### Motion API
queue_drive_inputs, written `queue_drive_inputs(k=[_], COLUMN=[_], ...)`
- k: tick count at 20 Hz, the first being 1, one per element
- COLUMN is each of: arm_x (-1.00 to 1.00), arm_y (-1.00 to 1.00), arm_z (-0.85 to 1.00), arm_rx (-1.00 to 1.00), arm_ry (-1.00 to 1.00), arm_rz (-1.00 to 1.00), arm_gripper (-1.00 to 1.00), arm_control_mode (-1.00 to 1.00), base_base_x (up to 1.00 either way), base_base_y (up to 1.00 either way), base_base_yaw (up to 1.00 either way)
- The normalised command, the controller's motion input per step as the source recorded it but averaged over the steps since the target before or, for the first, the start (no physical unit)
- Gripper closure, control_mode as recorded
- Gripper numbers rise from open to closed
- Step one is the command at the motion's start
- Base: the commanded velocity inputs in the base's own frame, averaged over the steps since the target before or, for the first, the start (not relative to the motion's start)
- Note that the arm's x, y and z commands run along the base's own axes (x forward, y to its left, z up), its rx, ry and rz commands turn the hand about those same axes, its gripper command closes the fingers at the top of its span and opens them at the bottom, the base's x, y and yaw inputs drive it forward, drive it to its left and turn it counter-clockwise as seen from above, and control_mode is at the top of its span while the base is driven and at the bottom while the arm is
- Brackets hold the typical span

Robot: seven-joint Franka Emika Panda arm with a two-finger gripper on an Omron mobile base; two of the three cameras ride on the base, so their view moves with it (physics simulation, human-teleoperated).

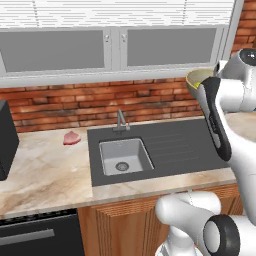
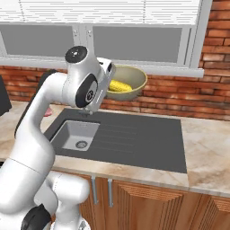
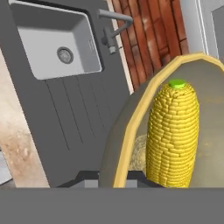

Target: Pick the corn from the sink and place it in the bowl. Then pick the bowl and place it in the microwave. Then close the microwave door and press the start button.

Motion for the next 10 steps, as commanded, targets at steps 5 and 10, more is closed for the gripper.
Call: queue_drive_inputs(k=[5, 10], arm_x=[0.00, 0.00], arm_y=[0.16, 0.21], arm_z=[0.18, 0.30], arm_rx=[-0.03, 0.01], arm_ry=[0.08, 0.00], arm_rz=[0.04, 0.01], arm_gripper=[1.00, 1.00], arm_control_mode=[-1.00, -1.00], base_base_x=[0.00, 0.00], base_base_y=[0.00, 0.00], base_base_yaw=[0.00, 0.00])
